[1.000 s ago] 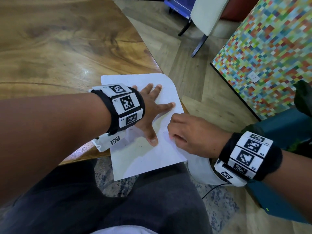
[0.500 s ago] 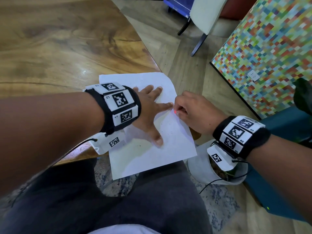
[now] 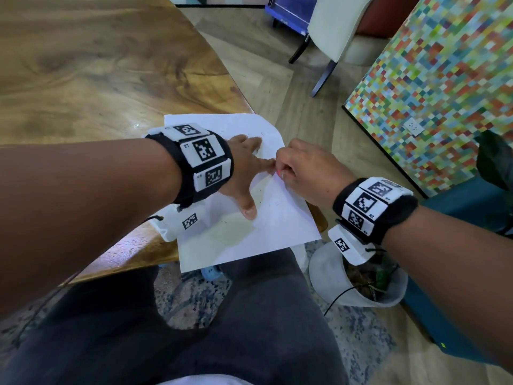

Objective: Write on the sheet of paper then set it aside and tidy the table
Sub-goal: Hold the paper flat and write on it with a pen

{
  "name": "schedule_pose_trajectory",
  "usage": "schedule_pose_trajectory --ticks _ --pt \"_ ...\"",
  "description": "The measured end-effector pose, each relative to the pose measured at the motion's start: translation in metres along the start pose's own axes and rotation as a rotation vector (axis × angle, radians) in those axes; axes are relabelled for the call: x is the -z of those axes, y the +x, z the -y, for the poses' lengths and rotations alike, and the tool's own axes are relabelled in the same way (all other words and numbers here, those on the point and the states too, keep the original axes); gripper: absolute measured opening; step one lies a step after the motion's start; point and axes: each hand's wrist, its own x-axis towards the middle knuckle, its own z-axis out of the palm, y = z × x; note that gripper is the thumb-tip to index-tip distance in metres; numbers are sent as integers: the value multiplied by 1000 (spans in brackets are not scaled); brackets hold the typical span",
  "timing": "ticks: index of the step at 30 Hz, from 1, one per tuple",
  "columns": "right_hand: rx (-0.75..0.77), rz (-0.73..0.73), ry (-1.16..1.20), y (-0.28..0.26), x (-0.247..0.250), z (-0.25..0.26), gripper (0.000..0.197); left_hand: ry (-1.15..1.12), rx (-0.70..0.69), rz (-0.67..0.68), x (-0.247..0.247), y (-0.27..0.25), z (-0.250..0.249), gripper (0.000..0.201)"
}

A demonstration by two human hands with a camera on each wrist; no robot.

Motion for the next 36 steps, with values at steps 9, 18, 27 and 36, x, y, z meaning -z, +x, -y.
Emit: schedule_pose_trajectory --ticks 9,18,27,36 --pt "327 206 -30 -45 -9 13 32 84 25 53 -13 1 -5 152" --pt "8 31 0 -2 -7 -3 8 30 -67 -27 -14 -3 1 133" --pt "311 242 52 -42 -7 5 22 60 -49 0 -9 6 9 134" --pt "35 63 9 -11 -2 -7 9 60 -35 55 -6 -2 1 136"
